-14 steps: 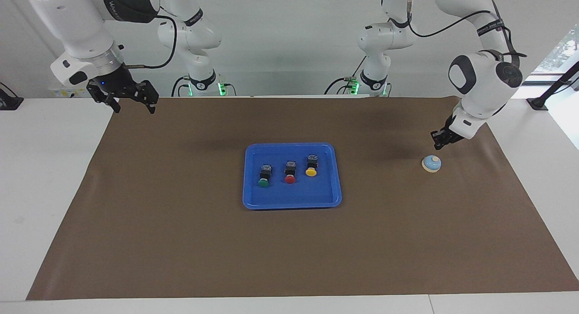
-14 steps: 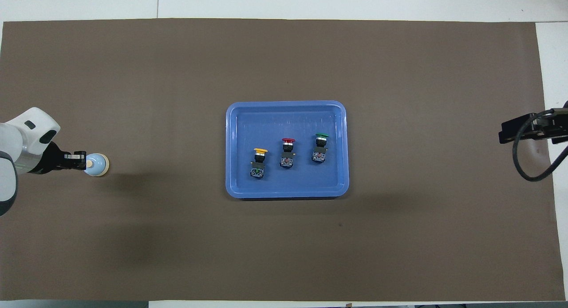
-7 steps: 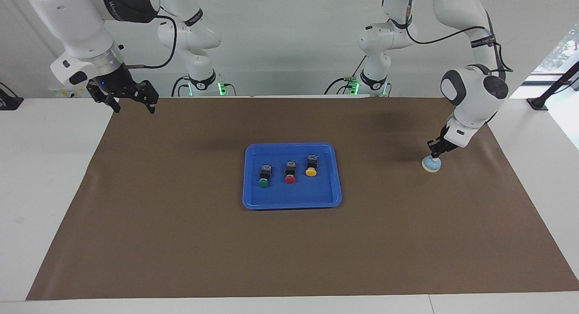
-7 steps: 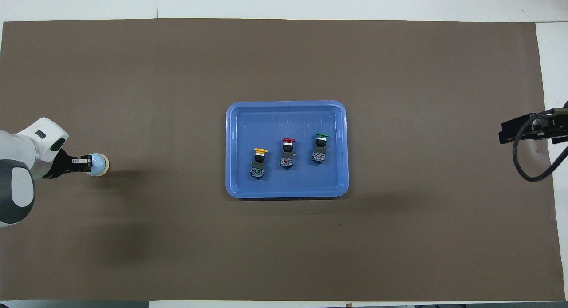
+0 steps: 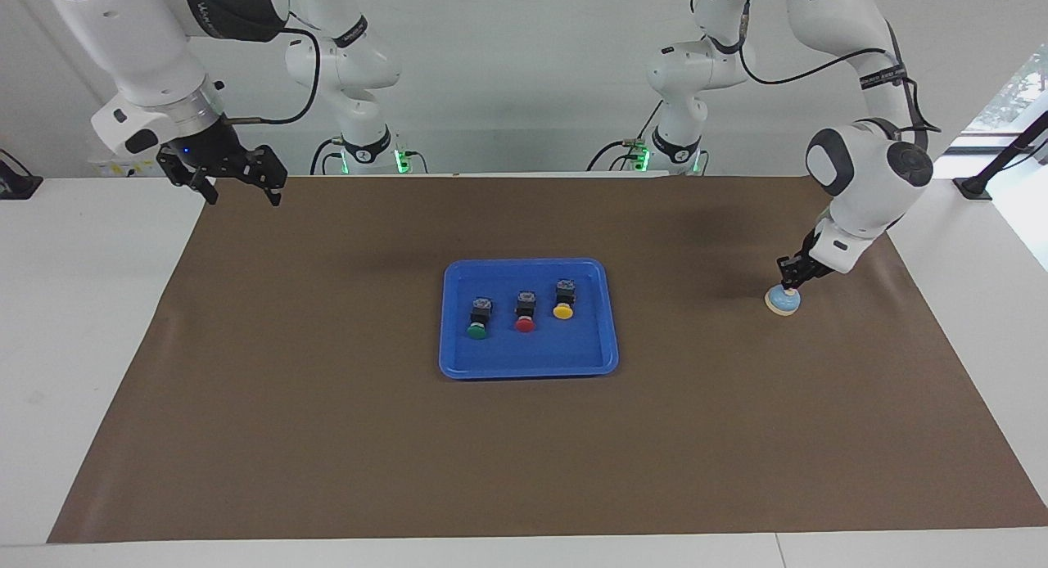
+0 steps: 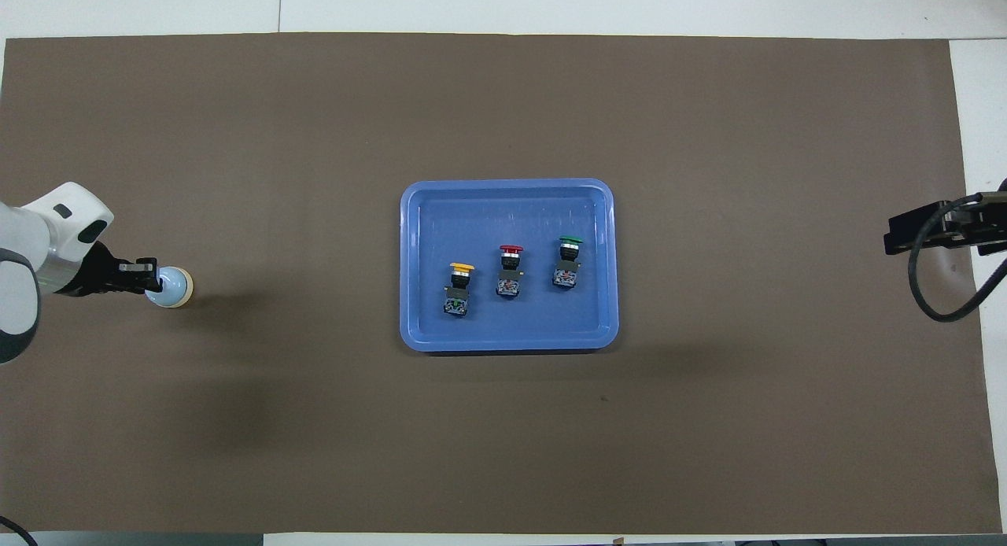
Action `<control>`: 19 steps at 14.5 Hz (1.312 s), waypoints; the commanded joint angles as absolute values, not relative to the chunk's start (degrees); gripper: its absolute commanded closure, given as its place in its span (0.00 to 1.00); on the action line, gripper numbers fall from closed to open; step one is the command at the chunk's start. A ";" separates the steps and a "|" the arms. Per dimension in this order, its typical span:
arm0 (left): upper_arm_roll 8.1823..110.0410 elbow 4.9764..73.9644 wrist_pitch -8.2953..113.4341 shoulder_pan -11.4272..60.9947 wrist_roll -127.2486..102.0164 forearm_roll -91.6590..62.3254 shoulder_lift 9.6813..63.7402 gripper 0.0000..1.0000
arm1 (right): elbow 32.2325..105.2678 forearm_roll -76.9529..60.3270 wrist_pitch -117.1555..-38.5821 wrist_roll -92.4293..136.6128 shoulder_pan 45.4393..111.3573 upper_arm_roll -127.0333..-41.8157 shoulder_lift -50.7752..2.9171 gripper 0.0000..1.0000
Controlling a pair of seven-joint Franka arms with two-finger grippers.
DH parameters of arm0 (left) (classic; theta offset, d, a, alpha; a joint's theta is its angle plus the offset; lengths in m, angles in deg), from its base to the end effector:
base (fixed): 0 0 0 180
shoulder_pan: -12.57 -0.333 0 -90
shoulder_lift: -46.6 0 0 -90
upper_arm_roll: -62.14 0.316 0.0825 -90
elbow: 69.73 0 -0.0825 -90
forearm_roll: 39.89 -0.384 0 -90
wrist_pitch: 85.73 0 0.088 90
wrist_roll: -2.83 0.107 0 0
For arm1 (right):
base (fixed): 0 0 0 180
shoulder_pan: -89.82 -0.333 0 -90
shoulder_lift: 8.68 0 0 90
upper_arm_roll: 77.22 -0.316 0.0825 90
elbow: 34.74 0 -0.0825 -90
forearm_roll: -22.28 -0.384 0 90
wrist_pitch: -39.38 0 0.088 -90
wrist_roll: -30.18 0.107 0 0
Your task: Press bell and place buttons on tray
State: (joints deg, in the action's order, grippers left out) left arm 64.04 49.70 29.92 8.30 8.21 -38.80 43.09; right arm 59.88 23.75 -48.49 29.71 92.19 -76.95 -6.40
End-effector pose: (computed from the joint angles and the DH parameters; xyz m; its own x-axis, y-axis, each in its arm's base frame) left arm 0.5395 0.0571 0.3865 0.9919 0.0214 -0.1250 0.0248 -0.9994 0.0258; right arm 0.5356 -0.0276 0.6053 0.9962 -0.0387 -0.0781 -0.0368 -0.9990 0.0248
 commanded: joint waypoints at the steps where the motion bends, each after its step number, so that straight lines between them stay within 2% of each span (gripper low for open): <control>1: 64.34 42.43 13.45 10.81 8.10 -38.40 48.24 0.00 | 61.50 24.30 -49.04 28.24 92.72 -77.31 -5.07 0.00; 2: 64.16 42.51 10.72 10.90 8.19 -38.40 52.62 0.00 | 61.50 24.30 -49.13 28.24 92.72 -77.31 -5.07 0.00; 4: 63.81 40.94 4.82 10.98 8.19 -38.49 55.38 0.00 | 61.50 24.30 -49.13 28.24 92.72 -77.22 -5.07 0.00; 7: 63.28 36.37 4.18 13.35 8.36 -40.14 52.41 0.00 | 61.50 24.30 -49.04 28.24 92.72 -77.31 -5.07 0.00; 10: 63.28 28.46 3.31 14.68 8.36 -40.95 48.18 0.00 | 61.50 24.30 -49.13 28.24 92.72 -77.22 -5.07 0.00; 15: 63.28 27.57 3.92 14.50 8.45 -41.12 46.42 0.00 | 61.50 24.30 -49.13 28.24 92.72 -77.31 -5.07 0.00; 19: 60.12 27.66 3.22 11.87 8.45 -41.39 47.39 0.00 | 61.50 24.30 -49.13 28.24 92.72 -77.22 -5.07 0.00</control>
State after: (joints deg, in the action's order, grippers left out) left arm 61.71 29.06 5.12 13.36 8.22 -40.09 47.42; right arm 59.88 23.75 -48.49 29.71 92.19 -76.95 -6.40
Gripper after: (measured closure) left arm 0.000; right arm 0.000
